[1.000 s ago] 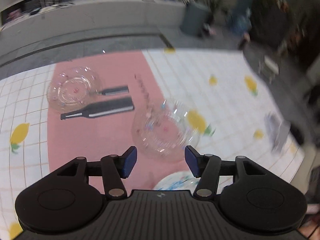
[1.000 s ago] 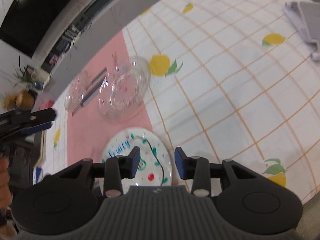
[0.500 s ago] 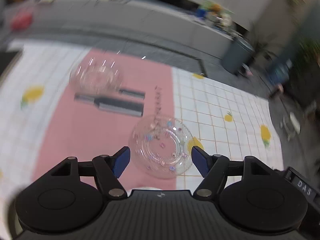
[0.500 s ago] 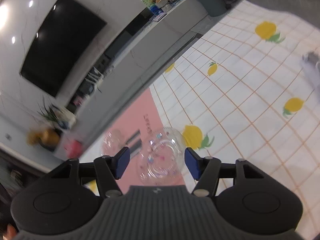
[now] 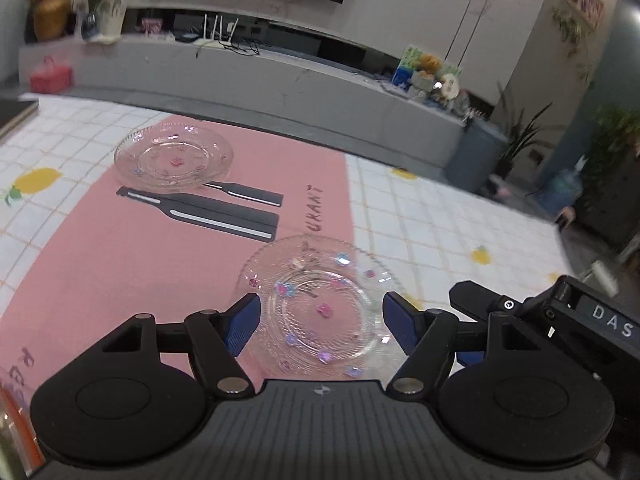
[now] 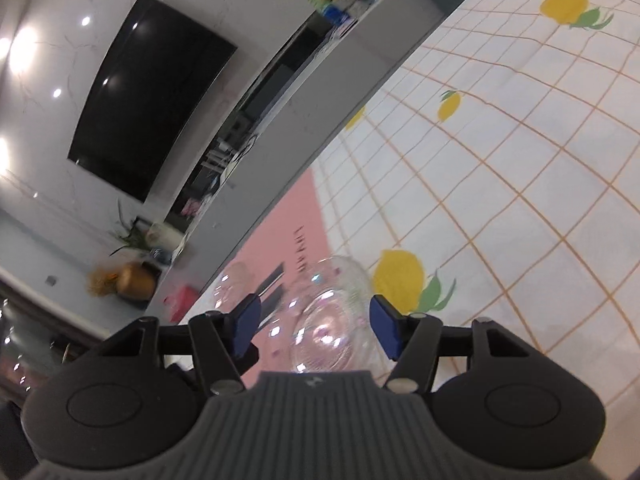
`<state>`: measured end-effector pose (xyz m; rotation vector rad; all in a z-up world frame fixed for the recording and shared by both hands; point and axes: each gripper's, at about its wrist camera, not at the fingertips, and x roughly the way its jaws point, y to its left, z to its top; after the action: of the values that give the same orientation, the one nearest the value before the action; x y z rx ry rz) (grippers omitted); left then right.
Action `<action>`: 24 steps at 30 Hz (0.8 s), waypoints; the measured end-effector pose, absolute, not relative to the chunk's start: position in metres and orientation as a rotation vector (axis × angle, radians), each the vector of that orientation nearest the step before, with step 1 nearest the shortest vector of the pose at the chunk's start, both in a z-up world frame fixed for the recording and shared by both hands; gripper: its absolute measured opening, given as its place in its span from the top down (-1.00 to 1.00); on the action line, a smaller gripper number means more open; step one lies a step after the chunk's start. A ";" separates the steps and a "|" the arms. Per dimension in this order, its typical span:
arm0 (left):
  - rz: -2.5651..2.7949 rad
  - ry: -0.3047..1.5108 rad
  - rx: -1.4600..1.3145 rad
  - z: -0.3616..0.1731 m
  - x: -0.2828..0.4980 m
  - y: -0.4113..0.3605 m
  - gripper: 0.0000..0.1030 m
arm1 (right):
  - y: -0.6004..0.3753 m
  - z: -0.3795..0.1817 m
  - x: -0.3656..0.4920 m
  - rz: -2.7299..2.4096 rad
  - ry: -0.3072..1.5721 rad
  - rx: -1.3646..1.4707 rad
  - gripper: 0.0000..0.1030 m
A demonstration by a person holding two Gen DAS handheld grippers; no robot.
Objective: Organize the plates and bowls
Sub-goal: 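Move both grippers to the clear glass plate rim and close them, then lift the clear glass plate with both grippers and carry it over the Fruity plate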
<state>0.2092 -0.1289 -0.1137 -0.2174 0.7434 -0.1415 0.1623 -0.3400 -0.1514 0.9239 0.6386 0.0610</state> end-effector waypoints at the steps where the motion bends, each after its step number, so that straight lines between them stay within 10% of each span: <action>1: -0.122 0.744 -0.186 -0.116 0.212 -0.133 -0.59 | -0.339 -0.157 0.164 0.058 0.649 0.933 -0.18; 24: -0.052 0.817 -0.413 -0.150 0.245 -0.094 -0.57 | -0.331 -0.193 0.188 0.051 0.643 0.943 -0.16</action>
<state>0.2453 -0.0943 -0.1496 -0.4130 0.8172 -0.0520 0.1879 -0.3307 -0.1926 0.9426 0.6433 0.0514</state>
